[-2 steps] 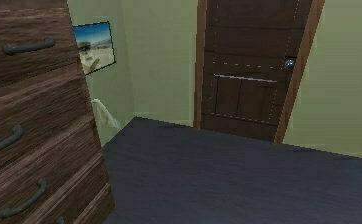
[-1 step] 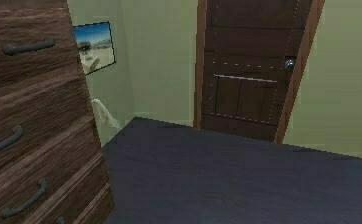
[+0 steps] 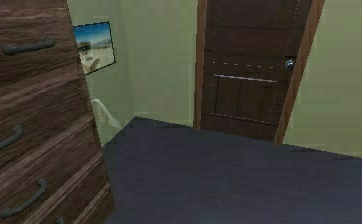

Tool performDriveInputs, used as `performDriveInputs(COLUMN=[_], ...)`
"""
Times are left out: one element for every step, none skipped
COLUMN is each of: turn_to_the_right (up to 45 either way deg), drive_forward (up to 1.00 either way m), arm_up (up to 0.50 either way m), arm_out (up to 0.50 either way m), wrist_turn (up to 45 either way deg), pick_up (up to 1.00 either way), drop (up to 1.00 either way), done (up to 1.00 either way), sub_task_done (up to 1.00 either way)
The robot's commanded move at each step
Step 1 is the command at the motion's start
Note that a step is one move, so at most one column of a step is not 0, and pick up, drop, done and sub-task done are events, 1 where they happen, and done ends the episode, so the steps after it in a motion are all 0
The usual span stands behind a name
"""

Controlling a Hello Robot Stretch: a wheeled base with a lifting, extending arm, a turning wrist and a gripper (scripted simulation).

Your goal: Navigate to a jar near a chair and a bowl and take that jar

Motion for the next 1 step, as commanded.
performDriveInputs(turn_to_the_right=[0.0], drive_forward=[0.0], arm_up=[0.0], arm_out=[0.0], wrist_turn=[0.0], pick_up=[0.0], drop=[0.0], done=[1.0], sub_task_done=[0.0])
